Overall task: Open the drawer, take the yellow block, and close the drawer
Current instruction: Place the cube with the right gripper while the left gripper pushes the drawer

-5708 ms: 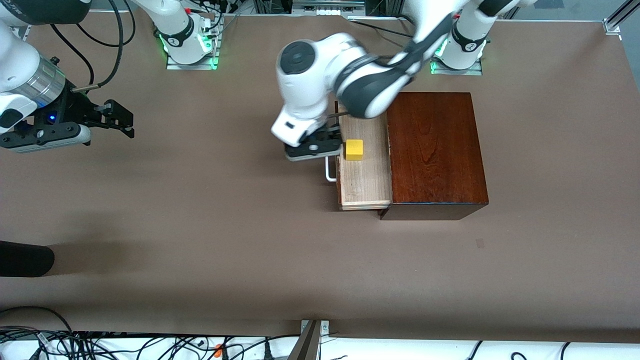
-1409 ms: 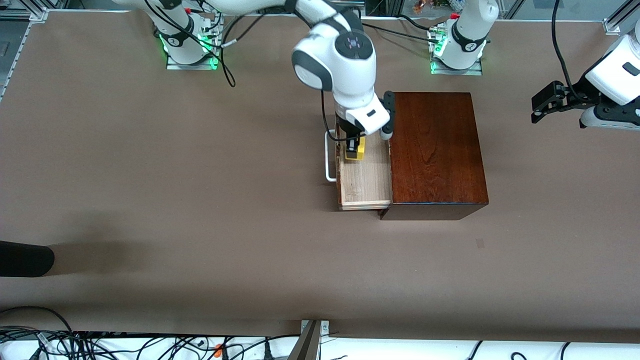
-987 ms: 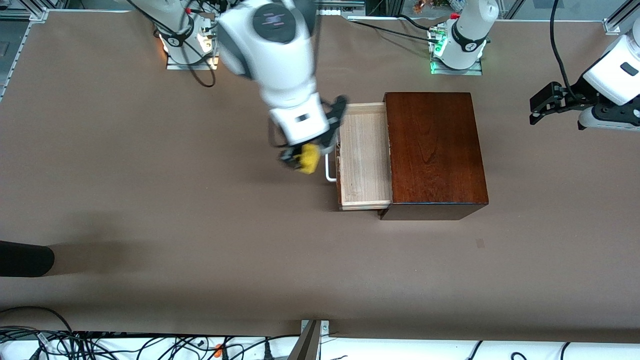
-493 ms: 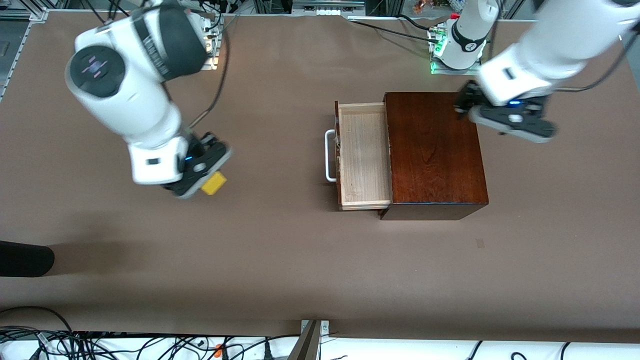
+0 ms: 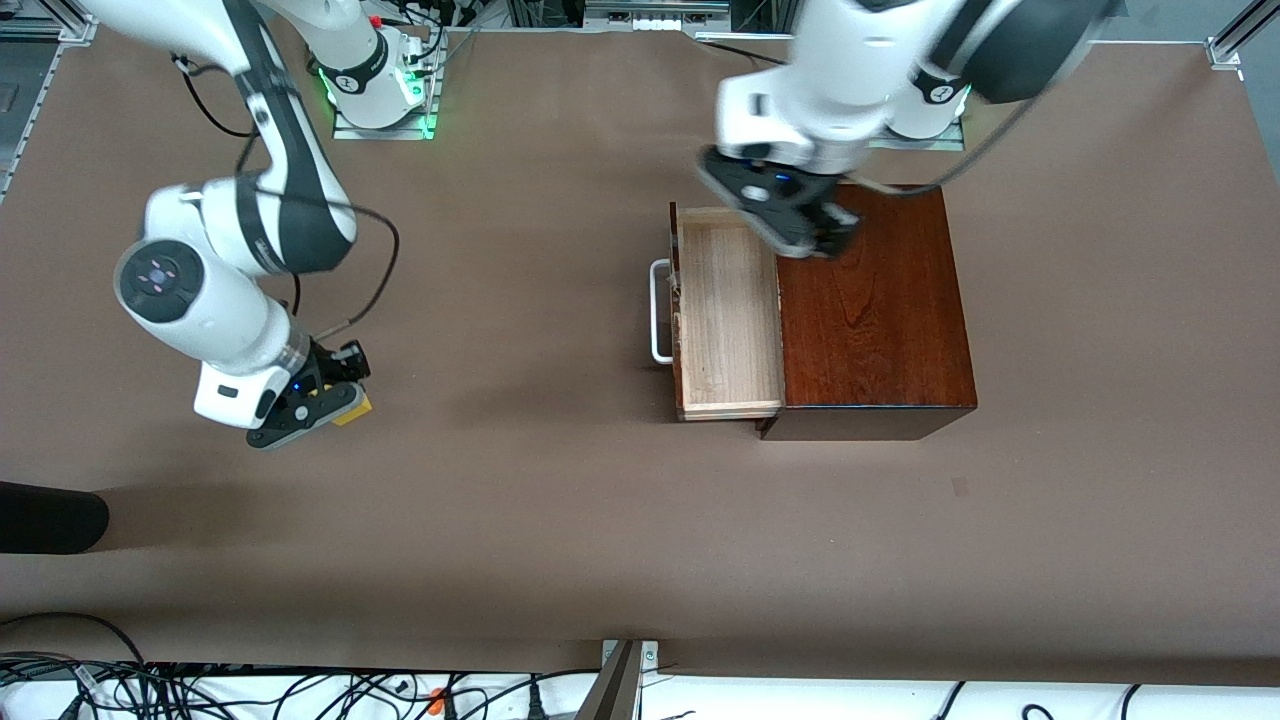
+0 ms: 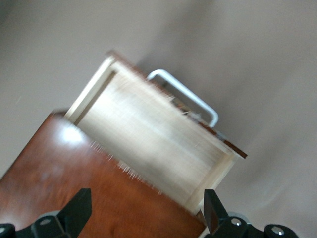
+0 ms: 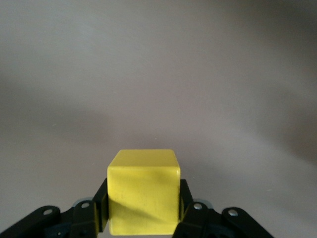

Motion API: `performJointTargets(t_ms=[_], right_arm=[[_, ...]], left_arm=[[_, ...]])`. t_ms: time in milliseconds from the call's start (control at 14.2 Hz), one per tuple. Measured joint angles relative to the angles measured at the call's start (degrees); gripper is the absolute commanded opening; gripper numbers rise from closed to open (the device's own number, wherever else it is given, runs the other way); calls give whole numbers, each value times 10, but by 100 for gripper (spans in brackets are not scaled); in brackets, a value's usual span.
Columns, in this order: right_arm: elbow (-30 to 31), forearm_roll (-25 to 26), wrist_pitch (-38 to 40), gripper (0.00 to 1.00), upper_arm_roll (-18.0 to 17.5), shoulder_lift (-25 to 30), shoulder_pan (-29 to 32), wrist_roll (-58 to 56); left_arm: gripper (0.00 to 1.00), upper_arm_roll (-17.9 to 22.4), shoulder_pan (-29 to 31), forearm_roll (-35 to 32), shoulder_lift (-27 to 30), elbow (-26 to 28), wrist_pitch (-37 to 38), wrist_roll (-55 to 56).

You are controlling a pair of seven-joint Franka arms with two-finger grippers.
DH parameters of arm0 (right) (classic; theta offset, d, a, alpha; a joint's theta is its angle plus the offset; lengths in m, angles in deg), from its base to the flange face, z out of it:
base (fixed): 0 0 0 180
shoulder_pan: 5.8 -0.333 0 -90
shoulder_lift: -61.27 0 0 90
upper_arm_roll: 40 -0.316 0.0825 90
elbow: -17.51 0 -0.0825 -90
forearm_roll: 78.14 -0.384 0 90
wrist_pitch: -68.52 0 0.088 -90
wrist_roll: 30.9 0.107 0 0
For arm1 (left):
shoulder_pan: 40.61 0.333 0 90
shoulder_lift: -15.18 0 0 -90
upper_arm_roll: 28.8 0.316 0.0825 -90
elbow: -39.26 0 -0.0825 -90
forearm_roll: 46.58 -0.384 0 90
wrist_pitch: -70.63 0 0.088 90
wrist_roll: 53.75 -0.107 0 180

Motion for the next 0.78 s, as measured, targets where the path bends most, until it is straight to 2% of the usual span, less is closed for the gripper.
performJointTargets(t_ms=[352,564,775], right_arm=[[32,0,-113,0,0,-66,7,88],[34,-2,-163,0,1,-106,15,114],[34,-35,-169,0,2,-117,20,128]], left_arm=[[100,0,-47,0,-81,-14,-75,-246],[100,0,-67,-15,-136,-44,-100,-330],[100,0,-93,-60,-179,-56,-115,-357]])
